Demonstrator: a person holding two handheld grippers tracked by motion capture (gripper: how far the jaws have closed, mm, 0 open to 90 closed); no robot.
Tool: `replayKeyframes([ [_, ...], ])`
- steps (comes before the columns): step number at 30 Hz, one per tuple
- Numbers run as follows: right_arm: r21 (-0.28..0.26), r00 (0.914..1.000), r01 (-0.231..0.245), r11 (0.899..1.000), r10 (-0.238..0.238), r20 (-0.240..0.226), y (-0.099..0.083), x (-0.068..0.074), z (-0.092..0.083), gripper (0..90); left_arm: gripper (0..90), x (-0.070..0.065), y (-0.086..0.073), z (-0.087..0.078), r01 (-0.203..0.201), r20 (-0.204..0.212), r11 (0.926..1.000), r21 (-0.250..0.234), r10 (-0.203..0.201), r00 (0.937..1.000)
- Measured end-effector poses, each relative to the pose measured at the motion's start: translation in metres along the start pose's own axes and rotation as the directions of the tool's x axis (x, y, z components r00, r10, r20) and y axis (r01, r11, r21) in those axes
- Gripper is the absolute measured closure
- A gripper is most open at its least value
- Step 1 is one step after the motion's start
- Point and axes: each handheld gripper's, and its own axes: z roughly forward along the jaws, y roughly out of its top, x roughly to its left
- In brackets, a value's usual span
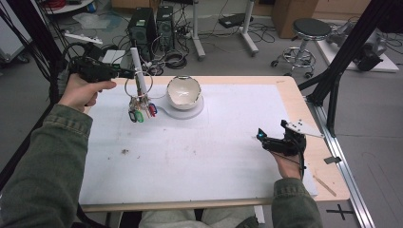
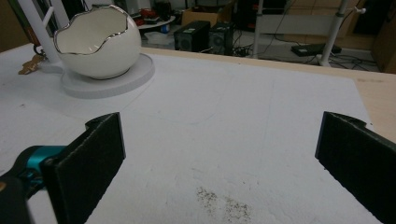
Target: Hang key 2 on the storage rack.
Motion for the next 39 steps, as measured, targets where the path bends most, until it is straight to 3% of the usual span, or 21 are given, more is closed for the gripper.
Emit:
replayKeyframes([
  [13, 0.003, 1.0000, 0.006, 1.000, -0.006, -0.002, 0.000, 0.000, 0.001, 0.6, 86.6, 0.021, -0.001, 0.006, 0.043, -0.037, 0.9990, -0.015, -0.044, 0.9984],
  [22, 0.006, 1.0000, 0.009, 1.000, -0.009, -0.003, -0.001, 0.000, 0.001, 0.6, 86.6, 0.030, 0.007, 0.016, 0.034, -0.059, 0.9994, -0.002, -0.034, 0.9977],
  [26, 0.005, 1.0000, 0.009, 1.000, -0.009, -0.001, -0.001, -0.001, 0.001, 0.6, 86.6, 0.033, 0.011, 0.019, 0.019, -0.098, 0.9998, 0.010, -0.018, 0.9950],
  [31, 0.007, 0.9999, 0.010, 1.000, -0.010, -0.003, -0.002, -0.002, 0.000, 0.6, 86.6, 0.043, 0.011, 0.020, 0.032, -0.139, 0.9993, 0.019, -0.029, 0.9898],
  [35, 0.006, 1.0000, 0.008, 1.000, -0.008, -0.003, -0.002, -0.002, 0.001, 0.6, 86.6, 0.049, 0.010, 0.020, 0.048, -0.150, 0.9988, -0.003, -0.048, 0.9875],
  [39, 0.008, 1.0000, 0.004, 1.000, -0.004, -0.007, -0.002, -0.002, 0.000, 0.6, 86.6, 0.052, 0.009, 0.023, 0.062, -0.159, 0.9980, 0.006, -0.061, 0.9854],
])
